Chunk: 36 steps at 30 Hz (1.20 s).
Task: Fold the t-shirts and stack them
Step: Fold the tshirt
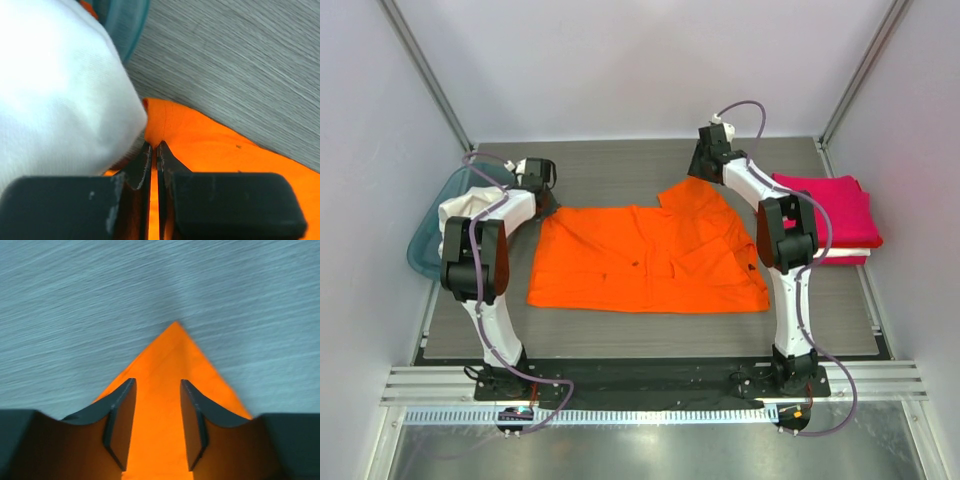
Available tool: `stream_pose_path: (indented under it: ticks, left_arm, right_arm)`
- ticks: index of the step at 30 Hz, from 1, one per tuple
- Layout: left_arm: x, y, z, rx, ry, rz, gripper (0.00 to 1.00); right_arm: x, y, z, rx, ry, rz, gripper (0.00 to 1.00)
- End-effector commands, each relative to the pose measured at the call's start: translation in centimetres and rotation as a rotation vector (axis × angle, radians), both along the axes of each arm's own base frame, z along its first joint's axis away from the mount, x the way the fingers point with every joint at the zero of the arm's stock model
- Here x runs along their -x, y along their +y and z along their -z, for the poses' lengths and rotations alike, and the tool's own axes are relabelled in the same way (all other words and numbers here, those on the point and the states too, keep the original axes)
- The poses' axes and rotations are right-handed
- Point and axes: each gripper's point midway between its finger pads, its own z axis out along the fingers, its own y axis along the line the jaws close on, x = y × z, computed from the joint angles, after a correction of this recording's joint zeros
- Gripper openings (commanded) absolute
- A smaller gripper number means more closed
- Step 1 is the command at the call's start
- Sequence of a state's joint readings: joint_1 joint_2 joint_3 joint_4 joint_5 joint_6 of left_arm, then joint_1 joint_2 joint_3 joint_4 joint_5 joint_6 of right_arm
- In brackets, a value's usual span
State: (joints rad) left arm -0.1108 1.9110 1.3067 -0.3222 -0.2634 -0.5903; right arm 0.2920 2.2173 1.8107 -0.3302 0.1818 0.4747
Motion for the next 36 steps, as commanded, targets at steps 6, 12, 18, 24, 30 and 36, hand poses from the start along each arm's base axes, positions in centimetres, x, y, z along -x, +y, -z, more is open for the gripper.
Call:
stream_pose_path:
  ticks: [6,12,18,24,30,36]
  left_arm:
    - [-1.8,2.2,-1.3,-0.032,-0.060,-0.063,0.02]
    - [-1.9,2.6,-1.2,-0.029,-0.057,-0.071,0.08]
    - [-1.8,2.8,-1.1,0.024,-0.085,-0.077,0.21]
    - [-1.7,3.2,-1.4,0.020,-0.095,-0.083,0.42]
    - [-1.9,3.3,-0.9,0.007,-0.083,-0.074,0.49]
    - [-2.7,3.3,-0.6,0.009,-0.081,-0.076,0.50]
  right_arm:
    - [-3.1,-1.8,2.1,0.154,0.017,-0.001,0.53]
    - [-4.0,-1.1,3.3,0.120,0.026,-0.017,0.54]
    - [-4.3,-2.0,4.4,0.152,0.043,0.028,0.52]
    - [-5.0,-2.9,5.0,0.195,0.049,0.051,0.52]
    - [-5.1,-2.8,5.7,0.203,0.057,0.038,0.47]
    - [-5.2,-3.9,5.5,0.247,0.055,0.066,0.22]
